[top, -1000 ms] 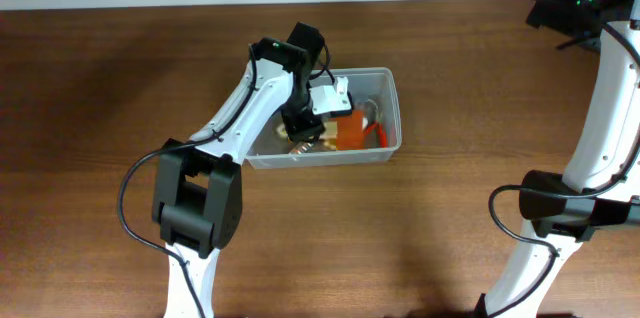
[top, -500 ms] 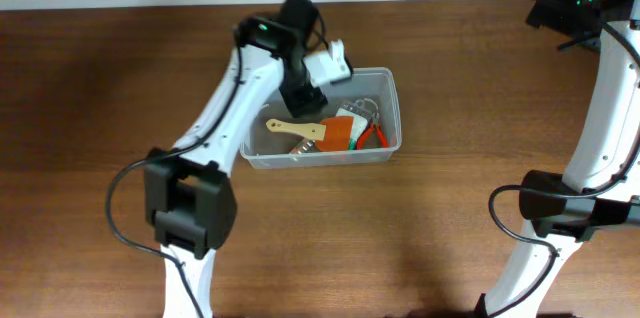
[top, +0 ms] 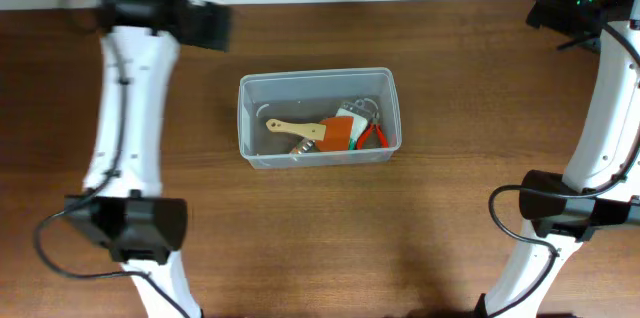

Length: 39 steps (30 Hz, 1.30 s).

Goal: Pack container

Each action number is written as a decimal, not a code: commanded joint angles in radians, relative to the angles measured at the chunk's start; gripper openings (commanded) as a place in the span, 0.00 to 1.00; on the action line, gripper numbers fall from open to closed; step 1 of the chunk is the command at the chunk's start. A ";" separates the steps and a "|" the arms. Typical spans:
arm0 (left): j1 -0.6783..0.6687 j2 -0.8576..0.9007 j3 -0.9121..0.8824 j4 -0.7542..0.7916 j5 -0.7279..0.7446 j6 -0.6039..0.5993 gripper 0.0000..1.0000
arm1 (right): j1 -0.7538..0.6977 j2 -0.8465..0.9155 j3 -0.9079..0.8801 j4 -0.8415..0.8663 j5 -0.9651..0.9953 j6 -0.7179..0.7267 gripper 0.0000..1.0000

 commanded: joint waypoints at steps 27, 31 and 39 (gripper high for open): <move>0.198 -0.022 0.010 -0.048 0.077 -0.122 0.99 | -0.003 -0.015 0.014 0.000 0.009 0.005 0.99; 0.198 -0.022 0.010 -0.048 0.077 -0.122 0.99 | -0.003 -0.015 0.014 0.000 0.009 0.005 0.99; 0.198 -0.082 0.008 -0.049 0.076 -0.114 0.99 | -0.003 -0.015 0.014 0.000 0.009 0.005 0.99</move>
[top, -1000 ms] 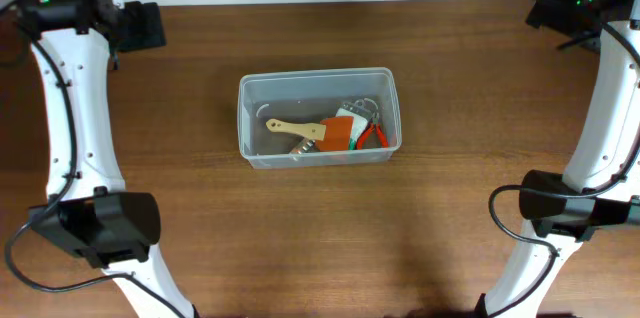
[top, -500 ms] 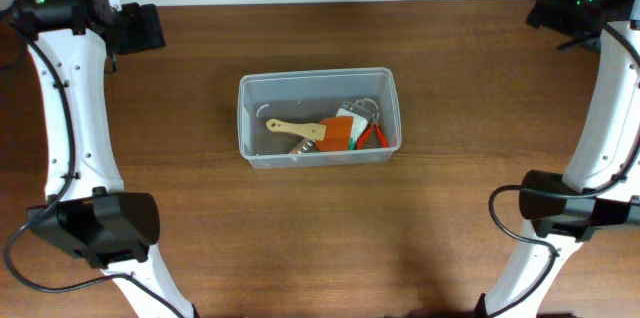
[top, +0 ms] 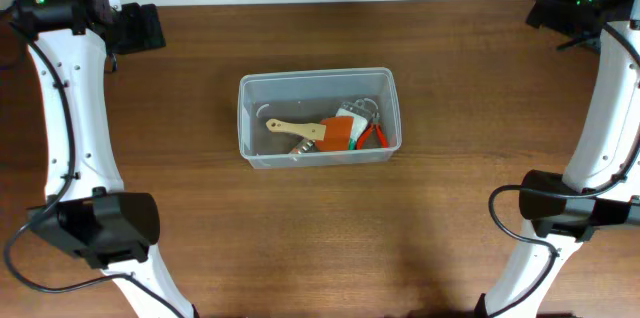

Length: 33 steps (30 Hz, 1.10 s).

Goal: Pack container

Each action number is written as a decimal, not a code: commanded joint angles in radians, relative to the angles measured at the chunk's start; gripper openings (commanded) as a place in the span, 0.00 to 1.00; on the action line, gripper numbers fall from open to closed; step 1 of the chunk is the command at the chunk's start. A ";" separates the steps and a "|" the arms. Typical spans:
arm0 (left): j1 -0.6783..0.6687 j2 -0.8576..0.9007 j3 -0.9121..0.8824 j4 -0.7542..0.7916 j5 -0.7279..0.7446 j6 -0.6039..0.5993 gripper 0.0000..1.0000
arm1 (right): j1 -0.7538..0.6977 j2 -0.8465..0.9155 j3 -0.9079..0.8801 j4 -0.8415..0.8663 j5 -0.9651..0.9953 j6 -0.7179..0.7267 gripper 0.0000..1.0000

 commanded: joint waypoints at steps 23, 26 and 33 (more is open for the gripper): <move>0.002 -1.424 -0.999 0.270 0.018 -0.006 0.99 | -0.003 -0.015 0.014 0.000 0.009 0.005 0.99; 0.002 -1.536 -1.221 0.382 0.020 -0.006 0.99 | -0.003 -0.015 0.014 0.000 0.009 0.005 0.99; 0.000 -1.703 -1.722 0.757 0.102 -0.006 0.99 | -0.003 -0.015 0.014 0.000 0.009 0.005 0.99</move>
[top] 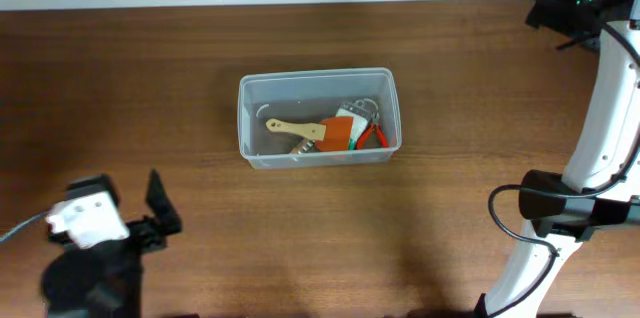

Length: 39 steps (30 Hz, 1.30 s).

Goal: Pack container

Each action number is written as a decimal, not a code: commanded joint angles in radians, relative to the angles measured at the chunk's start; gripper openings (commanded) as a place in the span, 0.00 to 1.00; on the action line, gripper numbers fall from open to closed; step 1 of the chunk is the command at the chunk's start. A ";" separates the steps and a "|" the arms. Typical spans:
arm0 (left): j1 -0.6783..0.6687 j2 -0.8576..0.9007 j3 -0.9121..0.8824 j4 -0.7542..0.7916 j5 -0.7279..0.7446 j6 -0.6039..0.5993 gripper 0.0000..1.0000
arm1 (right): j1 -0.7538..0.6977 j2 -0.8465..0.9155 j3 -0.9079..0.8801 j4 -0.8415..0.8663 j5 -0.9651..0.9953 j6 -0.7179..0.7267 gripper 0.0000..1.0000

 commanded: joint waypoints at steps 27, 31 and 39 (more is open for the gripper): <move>-0.109 -0.352 -0.689 0.364 0.132 -0.006 0.99 | -0.003 -0.015 0.013 0.001 0.009 0.005 0.99; -0.109 -0.371 -0.711 0.364 0.132 -0.006 0.99 | -0.003 -0.015 0.013 0.001 0.009 0.005 0.99; -0.109 -0.395 -0.729 0.364 0.113 -0.002 0.99 | -0.003 -0.015 0.013 0.001 0.009 0.005 0.99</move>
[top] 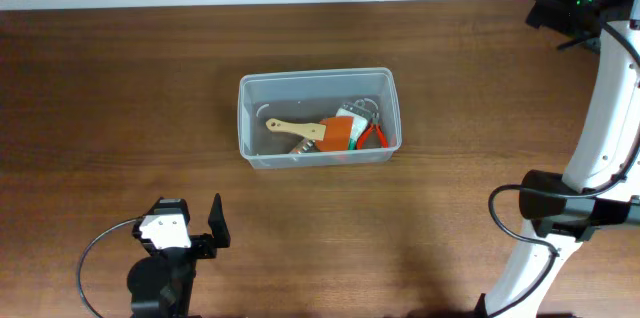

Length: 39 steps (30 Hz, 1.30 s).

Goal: Pack container

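Observation:
A clear plastic container (243, 118) stands in the middle of the brown table. Inside it lie a wooden-handled brush with an orange head (305, 130), red-handled pliers (376, 135) and a pale item beside them. My left arm is folded low at the front left, its gripper (217, 224) pointing toward the container from well short of it; whether it is open or shut is not visible. My right arm reaches to the far right corner, its gripper end (560, 6) dark and small, far from the container.
The table's far edge meets a white wall at the top. The right arm's base (560, 213) sits at the right side, with its white link running up along that edge. A cable loops by the left arm's base (95, 258).
The left arm has drawn in further at the front left, now more compact and slightly to the right. The container, its contents and the right arm are unchanged.
The left arm first stretched up the left side to the far edge, near the container's left. Then its end was at the far left corner. Later it had dropped to the front left, where it now rests folded. The container's contents stayed the same.

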Each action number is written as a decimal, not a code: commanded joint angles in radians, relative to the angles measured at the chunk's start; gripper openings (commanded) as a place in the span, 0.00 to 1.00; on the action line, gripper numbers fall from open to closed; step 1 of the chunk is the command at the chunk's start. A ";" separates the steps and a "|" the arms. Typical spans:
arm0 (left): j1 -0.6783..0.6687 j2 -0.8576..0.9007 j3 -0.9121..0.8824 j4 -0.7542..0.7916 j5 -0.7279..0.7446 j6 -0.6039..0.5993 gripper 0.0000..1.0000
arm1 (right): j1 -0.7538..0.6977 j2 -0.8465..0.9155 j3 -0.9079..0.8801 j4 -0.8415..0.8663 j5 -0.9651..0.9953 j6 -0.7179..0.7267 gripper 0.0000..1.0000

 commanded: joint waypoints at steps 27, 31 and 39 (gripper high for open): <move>-0.005 -0.035 -0.009 0.006 -0.140 0.096 0.99 | -0.003 -0.015 0.013 0.000 0.009 0.005 0.99; -0.005 -0.035 -0.009 0.006 -0.140 0.096 0.99 | -0.003 -0.015 0.013 0.000 0.009 0.005 0.99; -0.005 -0.035 -0.009 0.006 -0.140 0.096 0.99 | -0.003 -0.015 0.013 0.000 0.009 0.005 0.99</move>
